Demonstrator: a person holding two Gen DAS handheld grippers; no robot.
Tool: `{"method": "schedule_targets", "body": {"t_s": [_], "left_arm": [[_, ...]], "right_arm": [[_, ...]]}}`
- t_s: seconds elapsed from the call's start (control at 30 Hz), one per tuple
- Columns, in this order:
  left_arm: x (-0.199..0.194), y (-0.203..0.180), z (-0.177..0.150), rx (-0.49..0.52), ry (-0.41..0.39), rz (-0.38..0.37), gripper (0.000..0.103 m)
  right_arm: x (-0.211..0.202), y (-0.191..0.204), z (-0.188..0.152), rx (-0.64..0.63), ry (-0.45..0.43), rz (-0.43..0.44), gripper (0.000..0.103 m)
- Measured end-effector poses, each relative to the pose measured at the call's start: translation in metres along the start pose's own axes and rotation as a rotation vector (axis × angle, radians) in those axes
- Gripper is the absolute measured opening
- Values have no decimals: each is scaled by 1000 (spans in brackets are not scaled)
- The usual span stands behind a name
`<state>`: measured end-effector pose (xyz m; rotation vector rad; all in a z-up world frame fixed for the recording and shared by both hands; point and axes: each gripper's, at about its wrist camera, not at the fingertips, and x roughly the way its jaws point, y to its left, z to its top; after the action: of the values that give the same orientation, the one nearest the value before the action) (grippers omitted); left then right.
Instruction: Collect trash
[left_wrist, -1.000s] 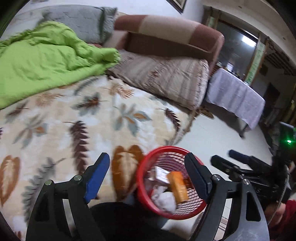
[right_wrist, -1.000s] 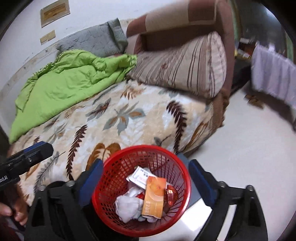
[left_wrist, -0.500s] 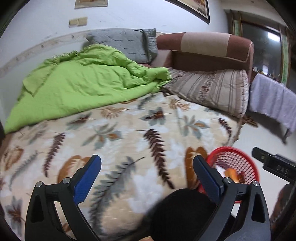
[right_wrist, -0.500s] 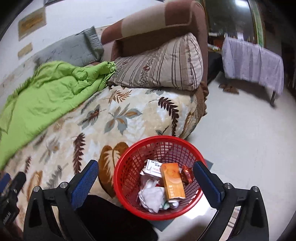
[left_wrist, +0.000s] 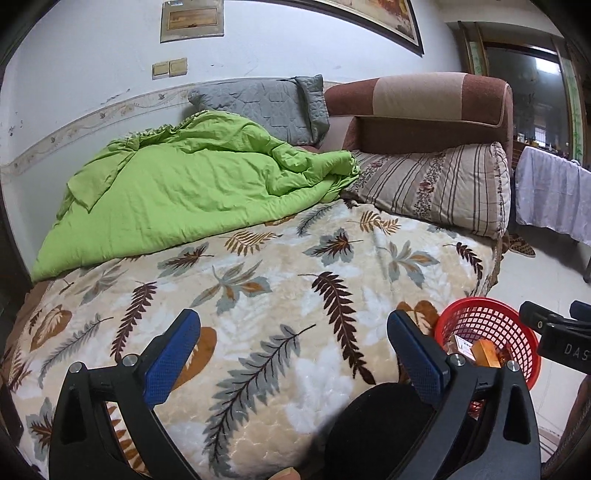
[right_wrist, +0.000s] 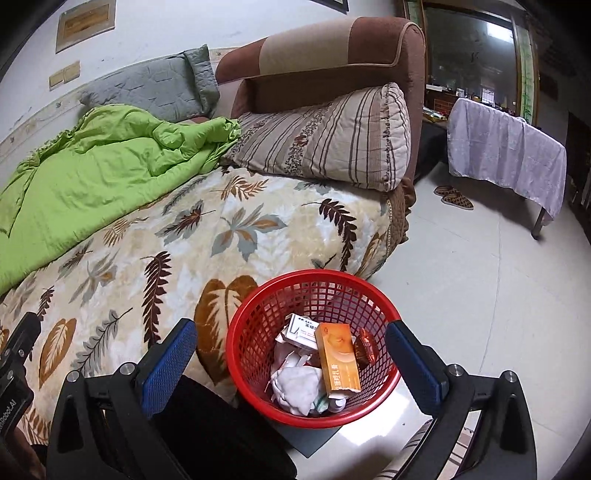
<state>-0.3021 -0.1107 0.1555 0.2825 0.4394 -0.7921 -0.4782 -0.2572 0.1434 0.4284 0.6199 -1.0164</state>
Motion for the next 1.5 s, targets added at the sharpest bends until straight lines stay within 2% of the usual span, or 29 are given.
{"method": "schedule_targets", "body": {"t_s": [0.17, 0.4, 1.5], "left_arm": [[3, -11, -1, 47, 5, 50, 101], [8, -17, -5, 76, 26, 40, 101], [8, -14, -8, 56, 38, 17, 101]], "right_arm": [[5, -1, 0, 1, 15, 5, 103], [6, -2, 0, 4, 16, 9, 103], [6, 0, -2, 6, 17, 10, 103]]}}
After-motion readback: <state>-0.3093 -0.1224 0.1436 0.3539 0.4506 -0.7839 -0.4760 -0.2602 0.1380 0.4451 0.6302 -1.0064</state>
